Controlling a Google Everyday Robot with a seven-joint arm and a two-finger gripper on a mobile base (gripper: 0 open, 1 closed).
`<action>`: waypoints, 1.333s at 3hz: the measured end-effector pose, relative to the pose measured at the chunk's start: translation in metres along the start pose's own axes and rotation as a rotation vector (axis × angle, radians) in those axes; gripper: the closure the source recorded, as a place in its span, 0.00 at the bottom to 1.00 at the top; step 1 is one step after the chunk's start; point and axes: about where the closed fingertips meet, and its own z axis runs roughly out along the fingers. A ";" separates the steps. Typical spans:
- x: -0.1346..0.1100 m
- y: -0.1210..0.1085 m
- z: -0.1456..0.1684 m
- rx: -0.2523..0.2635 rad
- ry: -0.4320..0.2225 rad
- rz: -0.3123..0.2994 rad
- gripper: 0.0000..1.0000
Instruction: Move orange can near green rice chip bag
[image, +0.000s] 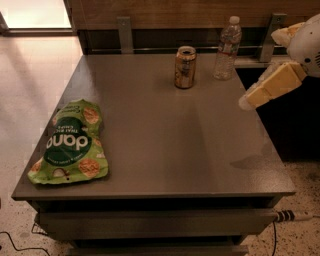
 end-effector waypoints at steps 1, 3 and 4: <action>-0.010 -0.011 0.012 0.023 -0.130 0.041 0.00; -0.028 -0.013 0.029 0.017 -0.246 0.072 0.00; -0.034 -0.015 0.045 0.018 -0.269 0.078 0.00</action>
Offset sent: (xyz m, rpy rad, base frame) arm 0.0468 0.0362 0.0016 0.3341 -0.1392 0.0159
